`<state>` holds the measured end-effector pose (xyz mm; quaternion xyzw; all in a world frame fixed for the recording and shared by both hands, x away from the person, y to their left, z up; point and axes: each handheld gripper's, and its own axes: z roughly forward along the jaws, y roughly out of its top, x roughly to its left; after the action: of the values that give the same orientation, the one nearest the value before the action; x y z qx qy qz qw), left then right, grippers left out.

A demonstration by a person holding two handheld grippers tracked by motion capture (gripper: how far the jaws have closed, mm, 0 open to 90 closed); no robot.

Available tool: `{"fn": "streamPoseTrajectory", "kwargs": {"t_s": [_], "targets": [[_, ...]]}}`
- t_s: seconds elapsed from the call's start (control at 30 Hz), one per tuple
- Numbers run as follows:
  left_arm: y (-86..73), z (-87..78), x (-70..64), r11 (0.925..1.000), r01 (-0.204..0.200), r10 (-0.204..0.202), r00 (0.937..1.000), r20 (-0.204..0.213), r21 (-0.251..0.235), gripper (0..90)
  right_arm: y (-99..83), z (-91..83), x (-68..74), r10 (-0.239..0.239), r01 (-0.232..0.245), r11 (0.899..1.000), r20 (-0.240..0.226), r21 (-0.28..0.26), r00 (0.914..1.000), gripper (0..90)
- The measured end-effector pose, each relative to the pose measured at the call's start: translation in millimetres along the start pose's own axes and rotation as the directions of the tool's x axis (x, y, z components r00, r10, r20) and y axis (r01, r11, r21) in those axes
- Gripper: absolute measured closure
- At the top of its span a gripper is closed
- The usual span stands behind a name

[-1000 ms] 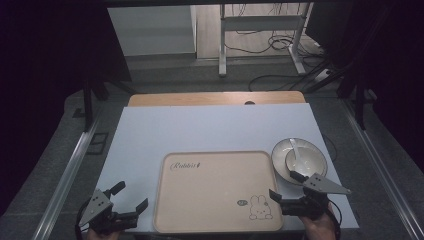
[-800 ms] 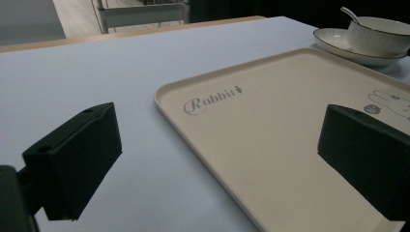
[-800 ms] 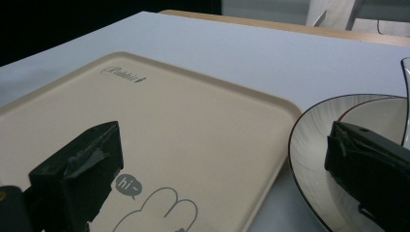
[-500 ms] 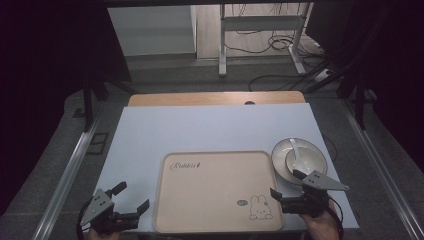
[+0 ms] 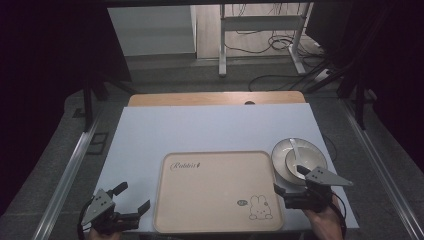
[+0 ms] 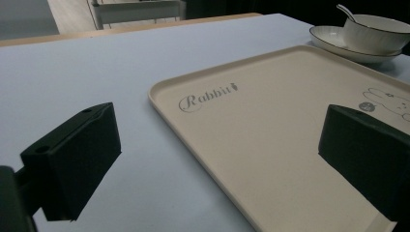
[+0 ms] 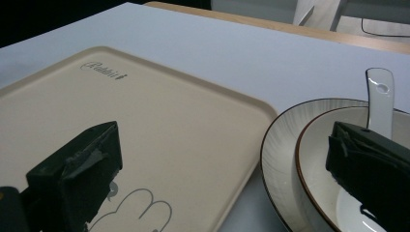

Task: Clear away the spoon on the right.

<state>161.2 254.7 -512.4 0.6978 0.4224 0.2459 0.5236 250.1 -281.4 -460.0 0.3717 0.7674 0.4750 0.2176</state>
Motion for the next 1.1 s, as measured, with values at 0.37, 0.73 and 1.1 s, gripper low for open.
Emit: {"fn": "streamPoseTrajectory", "kwargs": {"t_s": [0.37, 0.73, 1.1], "targets": [[0.6, -1.2, -0.1, 1.0000, -0.002, 0.002, 0.9999, -0.013, 0.003, 1.4, 7.6, -0.9, -10.4, 0.019, -0.020, 0.999, 0.017, 0.043, 0.9997, 0.0], [0.4, -1.2, 0.6, 1.0000, 0.008, -0.008, 0.9998, -0.019, 0.005, 1.6, 13.3, -1.5, -19.6, 0.037, -0.040, 0.996, 0.044, 0.079, 0.9983, 0.0], [0.2, -1.5, 1.4, 1.0000, 0.009, -0.009, 0.9997, -0.022, 0.003, 1.6, 24.6, 0.0, -30.2, -0.003, -0.008, 0.992, 0.088, 0.126, 0.9961, 5.8]]}}
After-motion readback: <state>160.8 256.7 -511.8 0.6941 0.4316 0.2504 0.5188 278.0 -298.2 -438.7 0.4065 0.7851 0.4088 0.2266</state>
